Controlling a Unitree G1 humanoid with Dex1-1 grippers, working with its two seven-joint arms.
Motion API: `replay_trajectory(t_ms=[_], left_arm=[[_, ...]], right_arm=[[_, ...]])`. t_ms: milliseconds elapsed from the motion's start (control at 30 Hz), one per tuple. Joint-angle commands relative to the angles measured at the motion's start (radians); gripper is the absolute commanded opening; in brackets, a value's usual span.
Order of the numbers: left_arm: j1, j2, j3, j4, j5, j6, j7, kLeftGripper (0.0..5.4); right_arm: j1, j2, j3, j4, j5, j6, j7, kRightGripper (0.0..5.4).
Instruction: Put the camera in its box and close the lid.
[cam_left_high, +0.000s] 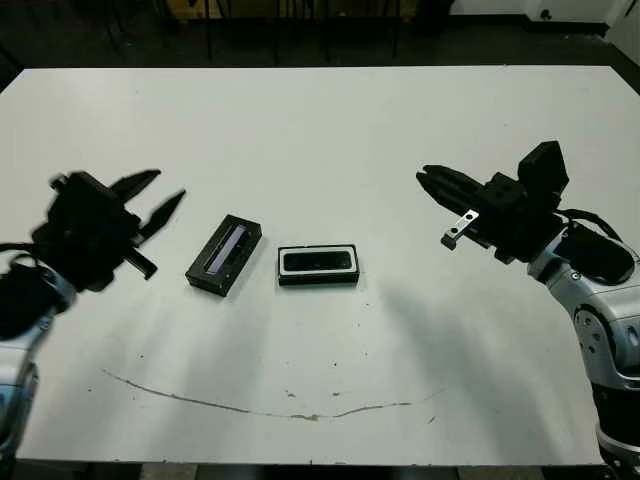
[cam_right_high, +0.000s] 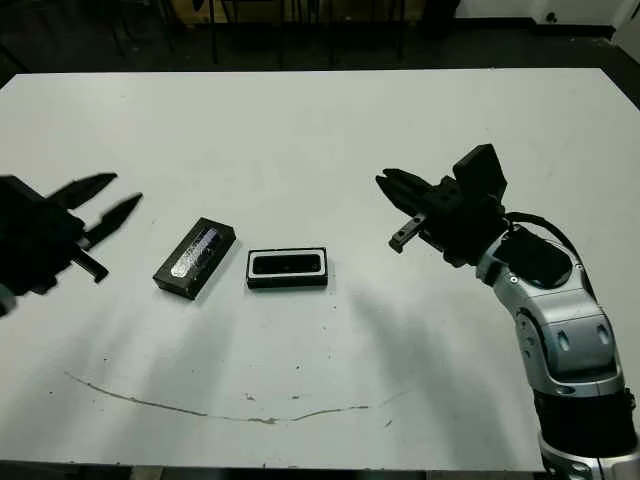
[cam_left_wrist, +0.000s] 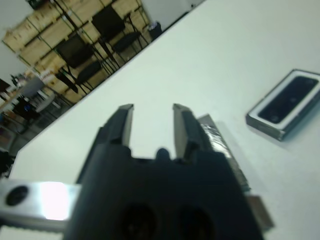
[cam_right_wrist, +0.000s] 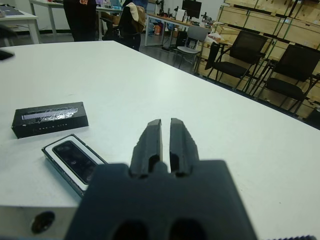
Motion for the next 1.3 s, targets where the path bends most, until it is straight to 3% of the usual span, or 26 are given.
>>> replay_trajectory(t_ms=[33, 200, 500, 800, 1000, 1167, 1300], left_arm=[[0.018, 0.016, -0.06, 0.024, 0.054, 0.029, 0.011, 2.82], [0.004, 0.052, -0.091, 0.037, 0.082, 0.065, -0.018, 3.75], [-0.022, 0.071, -0.088, 0.082, 0.024, 0.1, -0.097, 5.38], [-0.022, 0.065, -0.111, 0.135, -0.017, 0.102, -0.146, 5.38], [-0.021, 0.037, -0.073, 0.152, -0.104, 0.119, -0.154, 5.38], [-0.008, 0.017, -0.053, 0.163, -0.114, 0.071, -0.122, 5.38], [0.001, -0.016, -0.032, 0.16, -0.158, 0.1, -0.101, 5.38]], right_arm=[[0.024, -0.007, 0.002, -0.002, -0.001, 0.024, -0.011, 0.0], [0.03, -0.009, 0.003, 0.005, -0.007, -0.001, -0.006, 0.0], [0.027, -0.013, 0.012, 0.005, -0.015, 0.004, -0.012, 0.0], [0.03, -0.006, 0.009, -0.003, -0.007, 0.019, -0.019, 0.0], [0.029, -0.004, 0.01, 0.007, -0.005, 0.012, -0.011, 0.0], [0.029, -0.006, 0.014, 0.008, -0.011, 0.015, -0.014, 0.0], [0.029, -0.004, 0.012, 0.01, -0.005, 0.019, -0.013, 0.0]])
